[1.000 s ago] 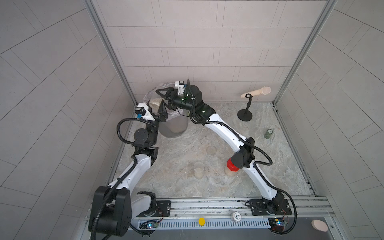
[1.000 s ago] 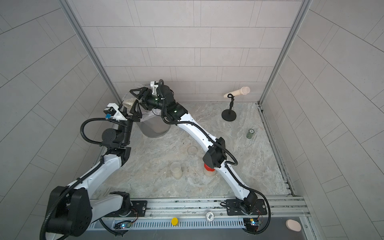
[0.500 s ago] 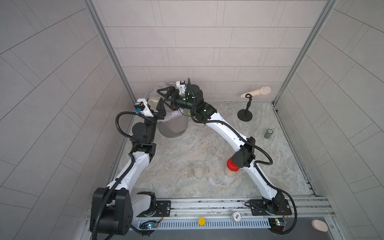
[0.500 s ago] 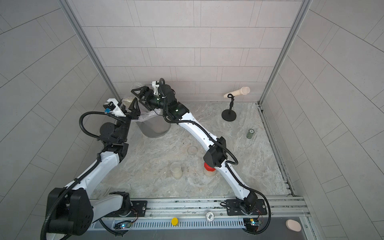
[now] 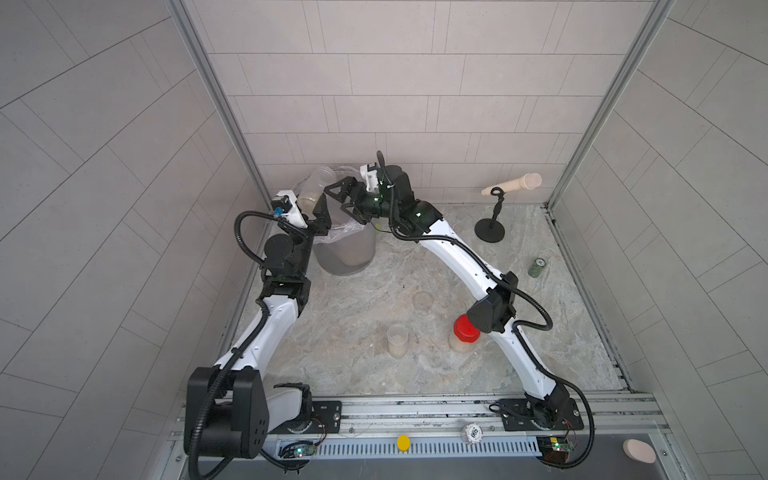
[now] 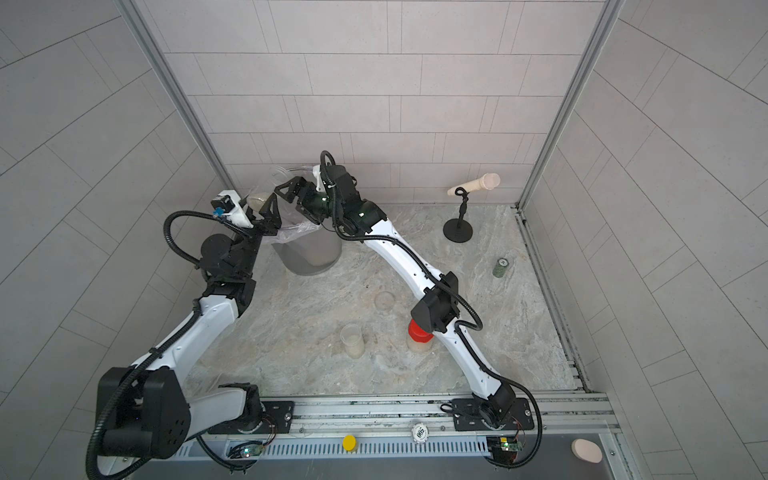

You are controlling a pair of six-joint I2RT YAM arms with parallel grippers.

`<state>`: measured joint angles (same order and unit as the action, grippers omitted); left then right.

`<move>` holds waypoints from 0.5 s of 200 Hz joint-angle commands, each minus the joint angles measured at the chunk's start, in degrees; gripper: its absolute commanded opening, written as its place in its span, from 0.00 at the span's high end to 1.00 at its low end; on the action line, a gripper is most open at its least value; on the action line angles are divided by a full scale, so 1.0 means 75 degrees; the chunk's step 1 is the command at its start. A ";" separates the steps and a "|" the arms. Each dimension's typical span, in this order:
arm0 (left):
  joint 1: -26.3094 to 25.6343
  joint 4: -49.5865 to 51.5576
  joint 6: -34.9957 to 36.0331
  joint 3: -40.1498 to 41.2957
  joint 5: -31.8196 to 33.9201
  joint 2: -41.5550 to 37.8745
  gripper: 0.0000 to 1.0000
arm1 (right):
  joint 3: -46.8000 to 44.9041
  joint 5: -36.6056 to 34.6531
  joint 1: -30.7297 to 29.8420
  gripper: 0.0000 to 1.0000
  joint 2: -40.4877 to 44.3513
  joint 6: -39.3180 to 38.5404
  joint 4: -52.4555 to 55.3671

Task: Empty moldy rice from jars
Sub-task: Adjust the jar.

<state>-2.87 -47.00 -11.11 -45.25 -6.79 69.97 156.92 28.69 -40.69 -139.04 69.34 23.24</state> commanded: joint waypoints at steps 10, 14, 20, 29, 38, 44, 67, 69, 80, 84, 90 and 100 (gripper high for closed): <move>0.0045 -0.0161 -0.0010 -0.0382 -0.0186 -0.0127 0.74 | 0.0183 -0.0333 0.0159 0.13 0.0847 -0.1399 0.1161; 0.0043 -0.0123 -0.0001 -0.0388 -0.0196 -0.0131 0.74 | 0.0183 -0.0388 0.0161 0.13 0.0900 -0.1588 0.1258; 0.0052 -0.0069 0.0016 -0.0424 -0.0208 -0.0127 0.74 | 0.0183 -0.0535 0.0186 0.14 0.0985 -0.1891 0.1457; 0.0046 0.0035 0.0040 -0.0456 -0.0208 -0.0130 0.74 | 0.0177 -0.0814 0.0222 0.14 0.1112 -0.2338 0.1817; 0.0046 0.0130 0.0084 -0.0491 -0.0220 -0.0137 0.74 | 0.0159 -0.1047 0.0265 0.15 0.1219 -0.2836 0.2095; 0.0052 0.0205 0.0105 -0.0526 -0.0239 -0.0142 0.74 | 0.0159 -0.1262 0.0273 0.16 0.1289 -0.3233 0.2297; 0.0043 0.0426 0.0134 -0.0612 -0.0346 -0.0166 0.74 | 0.0117 -0.2220 0.0276 0.20 0.1473 -0.4847 0.2948; 0.0049 0.0453 0.0125 -0.0617 -0.0354 -0.0175 0.74 | 0.0099 -0.2246 0.0288 0.20 0.1482 -0.4982 0.2962; 0.0043 0.0583 0.0150 -0.0655 -0.0392 -0.0178 0.74 | 0.0002 -0.2309 0.0331 0.21 0.1500 -0.5619 0.3033; 0.0050 0.0630 0.0148 -0.0674 -0.0394 -0.0192 0.74 | -0.0021 -0.2313 0.0344 0.21 0.1494 -0.5844 0.3044; 0.0043 0.0698 0.0179 -0.0693 -0.0396 -0.0206 0.74 | -0.0060 -0.2180 0.0343 0.21 0.1461 -0.6254 0.2978; 0.0045 0.0808 0.0226 -0.0719 -0.0390 -0.0236 0.74 | -0.0087 -0.1686 0.0355 0.20 0.1371 -0.7088 0.2802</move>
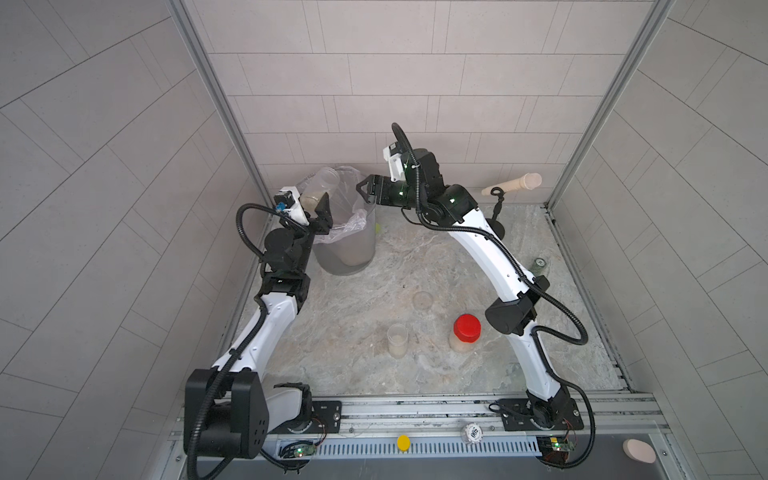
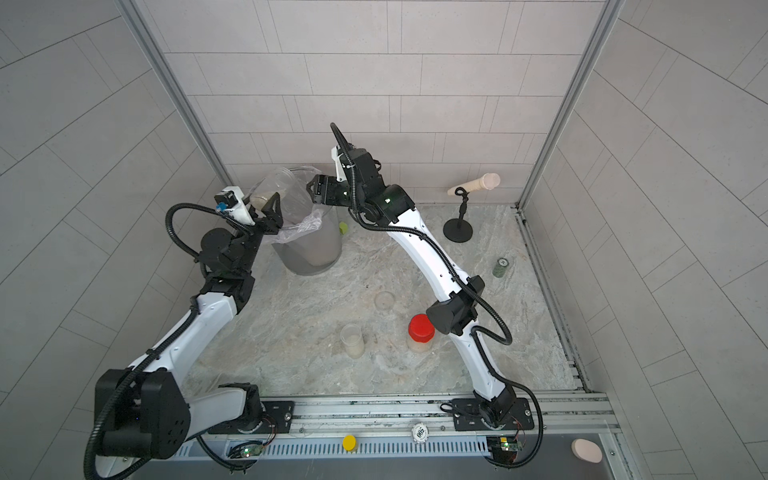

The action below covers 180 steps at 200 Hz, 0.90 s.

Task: Empty moldy rice from jars
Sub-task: Adjust the jar, then move the trash bin to the center of the board.

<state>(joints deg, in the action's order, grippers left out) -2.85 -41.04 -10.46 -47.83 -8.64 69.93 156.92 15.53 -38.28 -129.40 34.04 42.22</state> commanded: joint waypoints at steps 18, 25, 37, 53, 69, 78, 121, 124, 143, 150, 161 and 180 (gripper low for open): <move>0.0038 0.0198 0.0221 -0.0418 -0.0131 -0.0277 0.74 | -0.0050 0.0853 0.0053 0.20 -0.0094 -0.3660 0.0218; 0.0051 0.0311 0.0264 -0.0452 -0.0143 -0.0309 0.74 | -0.0030 0.1009 0.0043 0.20 -0.0127 -0.4078 0.0301; 0.0047 0.0473 0.0325 -0.0518 -0.0169 -0.0324 0.74 | -0.0017 0.1457 0.0042 0.20 -0.0129 -0.4733 0.0471; 0.0058 0.0675 0.0412 -0.0615 -0.0161 -0.0320 0.74 | -0.0017 0.1945 0.0024 0.19 -0.0137 -0.5449 0.0708; 0.0063 0.0831 0.0474 -0.0700 -0.0185 -0.0295 0.74 | -0.0028 0.2299 -0.0012 0.19 -0.0186 -0.6060 0.0923; 0.0063 0.0939 0.0492 -0.0744 -0.0196 -0.0277 0.74 | -0.0020 0.2344 -0.0040 0.19 -0.0229 -0.6459 0.1059; 0.0101 0.1412 0.0587 -0.0926 -0.0221 -0.0230 0.73 | -0.0028 0.2264 -0.0154 0.20 -0.0559 -0.7882 0.1365; 0.0104 0.1450 0.0586 -0.0942 -0.0223 -0.0230 0.73 | -0.0028 0.2227 -0.0173 0.20 -0.0569 -0.7960 0.1376; 0.0103 0.1558 0.0613 -0.0999 -0.0282 -0.0193 0.74 | -0.0028 0.1877 -0.0319 0.20 -0.0683 -0.8561 0.1434; 0.0105 0.1570 0.0621 -0.1014 -0.0279 -0.0181 0.74 | -0.0028 0.1676 -0.0386 0.20 -0.0723 -0.8831 0.1457; 0.0102 0.1624 0.0642 -0.1028 -0.0280 -0.0163 0.74 | -0.0028 0.1331 -0.0489 0.20 -0.0775 -0.9097 0.1394; 0.0105 0.1748 0.0662 -0.1087 -0.0306 -0.0144 0.73 | -0.0028 0.0874 -0.0595 0.19 -0.0883 -0.9562 0.1322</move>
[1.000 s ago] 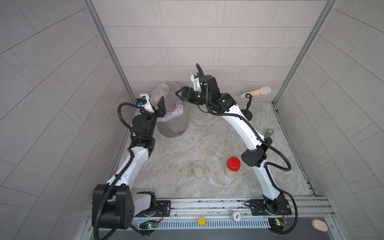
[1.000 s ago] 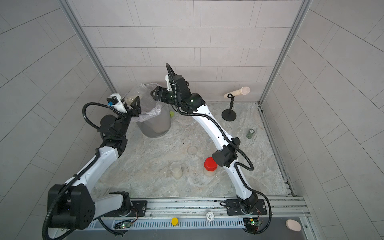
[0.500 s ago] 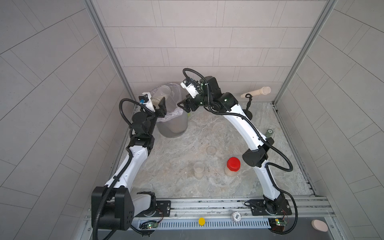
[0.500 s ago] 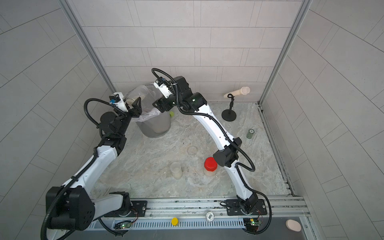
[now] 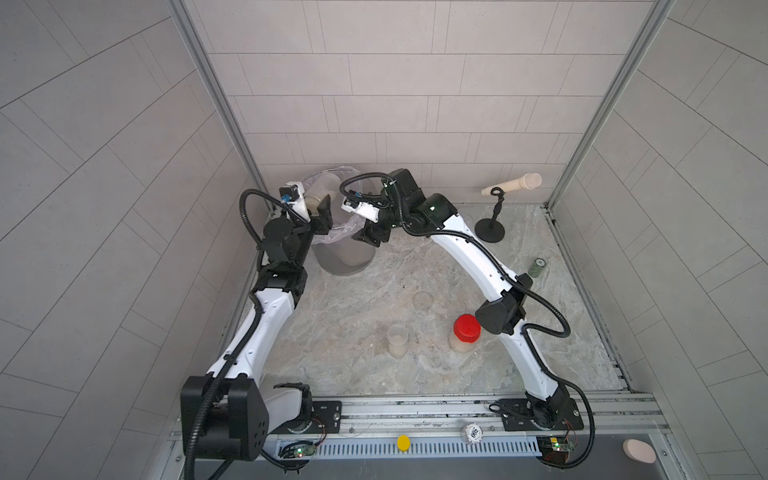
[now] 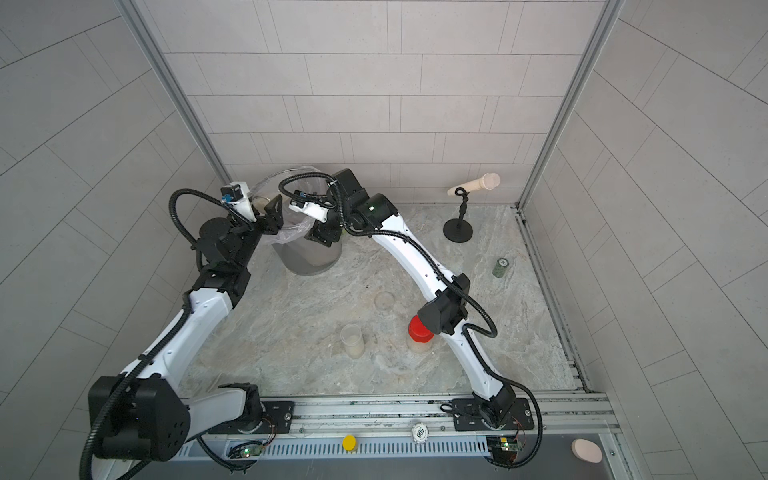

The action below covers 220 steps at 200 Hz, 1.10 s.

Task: Empty moldy rice from jars
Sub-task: Move the trash bin to the center of the board.

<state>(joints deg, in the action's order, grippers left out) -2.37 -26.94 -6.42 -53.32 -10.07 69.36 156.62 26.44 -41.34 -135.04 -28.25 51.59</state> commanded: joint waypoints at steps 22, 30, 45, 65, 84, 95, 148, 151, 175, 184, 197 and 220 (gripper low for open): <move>0.0058 -0.0001 0.0147 -0.0459 -0.0169 -0.0017 0.73 | 0.0012 -0.1149 -0.0316 0.19 -0.0291 -0.1927 0.0203; 0.0053 0.0046 0.0144 -0.0494 -0.0201 0.0003 0.73 | 0.0012 -0.1396 -0.0367 0.19 -0.0367 -0.2168 0.0236; 0.0048 0.0120 0.0131 -0.0562 -0.0244 0.0015 0.73 | 0.0012 -0.1914 -0.0441 0.19 -0.0488 -0.2537 0.0206; 0.0058 0.0281 0.0177 -0.0633 -0.0255 0.0001 0.74 | 0.0012 -0.2571 -0.0547 0.20 -0.0680 -0.2948 0.0055; 0.0064 0.0412 0.0253 -0.0673 -0.0218 -0.0038 0.73 | 0.0008 -0.2973 -0.0627 0.24 -0.0840 -0.3188 -0.0151; 0.0088 0.0471 0.0301 -0.0670 -0.0190 -0.0056 0.73 | 0.0001 -0.3181 -0.0683 0.29 -0.0933 -0.3290 -0.0283; 0.0152 0.0530 0.0350 -0.0515 -0.0129 -0.0096 0.73 | -0.0023 -0.3625 -0.0802 0.65 -0.1089 -0.3651 -0.0476; 0.0162 0.0533 0.0361 -0.0515 -0.0138 -0.0096 0.73 | -0.0021 -0.3609 -0.0804 0.66 -0.1070 -0.3676 -0.0464; 0.0205 0.0568 0.0385 -0.0553 -0.0165 -0.0064 0.73 | -0.0023 -0.3528 -0.0825 0.73 -0.0936 -0.3871 -0.0321; 0.0214 0.0580 0.0378 -0.0584 -0.0158 -0.0064 0.73 | -0.0034 -0.3468 -0.0828 0.75 -0.0899 -0.3982 -0.0220; 0.0224 0.0593 0.0362 -0.0624 -0.0179 -0.0049 0.73 | -0.0052 -0.3424 -0.0839 0.77 -0.0846 -0.4103 -0.0102; 0.0233 0.0576 0.0312 -0.0692 -0.0216 -0.0034 0.73 | -0.0304 -0.3273 -0.0851 0.82 -0.0667 -0.4339 -0.0016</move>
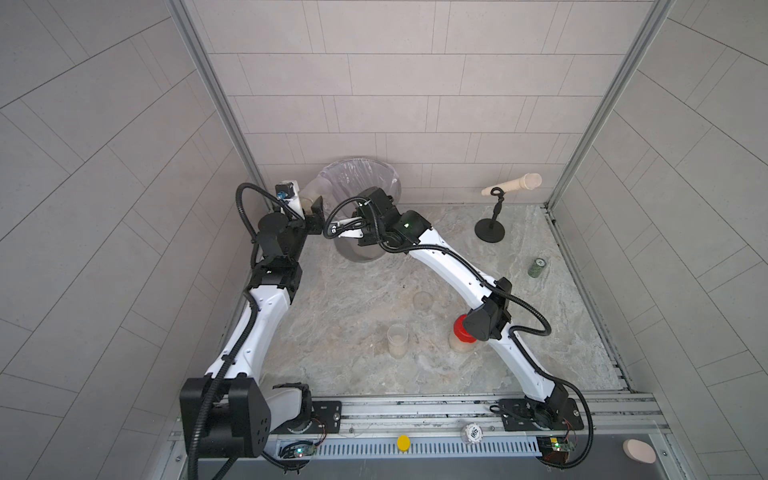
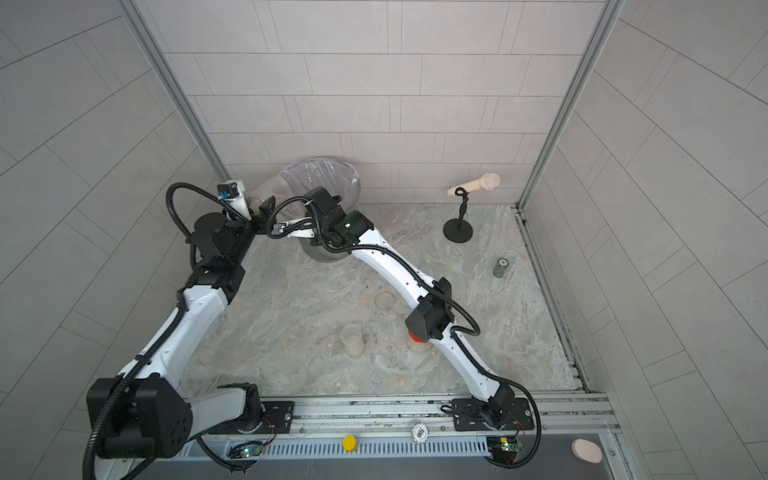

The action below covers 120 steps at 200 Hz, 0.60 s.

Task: Empty moldy rice from jars
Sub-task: Move the trash bin to the center of the board.

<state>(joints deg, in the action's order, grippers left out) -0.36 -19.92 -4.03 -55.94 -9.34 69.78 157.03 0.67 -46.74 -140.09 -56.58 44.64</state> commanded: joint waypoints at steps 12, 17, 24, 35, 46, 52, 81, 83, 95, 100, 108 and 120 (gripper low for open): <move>-0.0035 -0.0361 -0.0029 -0.0346 -0.0316 -0.0073 0.73 | -0.0383 0.0287 -0.0131 0.85 0.0077 -0.0651 0.1015; -0.0036 -0.0357 -0.0041 -0.0352 -0.0335 -0.0076 0.73 | -0.0383 0.0336 -0.0137 0.88 0.0092 -0.0670 0.1048; -0.0036 -0.0355 -0.0048 -0.0358 -0.0345 -0.0070 0.73 | -0.0383 0.0425 -0.0149 0.90 0.0153 -0.0666 0.1097; -0.0035 -0.0354 -0.0048 -0.0368 -0.0378 -0.0098 0.73 | -0.0383 0.0576 -0.0154 0.92 0.0224 -0.0636 0.1217; -0.0035 -0.0325 -0.0066 -0.0404 -0.0404 -0.0121 0.73 | -0.0391 0.0602 -0.0198 0.93 0.0287 -0.0665 0.1356; -0.0038 -0.0290 -0.0070 -0.0417 -0.0436 -0.0139 0.73 | -0.0394 0.0592 -0.0222 0.94 0.0310 -0.0671 0.1420; -0.0044 -0.0181 -0.0131 -0.0466 -0.0534 -0.0259 0.74 | -0.0568 0.0684 -0.0251 1.00 0.0515 -0.0660 0.1567; -0.0036 -0.0183 -0.0139 -0.0455 -0.0535 -0.0269 0.74 | -0.0599 0.0679 -0.0249 1.00 0.0532 -0.0660 0.1564; -0.0034 -0.0191 -0.0185 -0.0419 -0.0542 -0.0352 0.74 | -0.0698 0.0667 -0.0250 1.00 0.0667 -0.0671 0.1543; -0.0035 -0.0191 -0.0191 -0.0405 -0.0546 -0.0383 0.74 | -0.0721 0.0674 -0.0253 1.00 0.0725 -0.0671 0.1542; -0.0034 -0.0174 -0.0216 -0.0382 -0.0573 -0.0440 0.74 | -0.0756 0.0704 -0.0249 1.00 0.0820 -0.0660 0.1539; -0.0034 -0.0160 -0.0303 -0.0358 -0.0610 -0.0502 0.74 | -0.0781 0.0774 -0.0249 1.00 0.0957 -0.0639 0.1536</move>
<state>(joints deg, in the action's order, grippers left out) -0.40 -19.05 -5.08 -56.99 -12.62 68.73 152.35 5.76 -48.38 -135.76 -59.13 51.72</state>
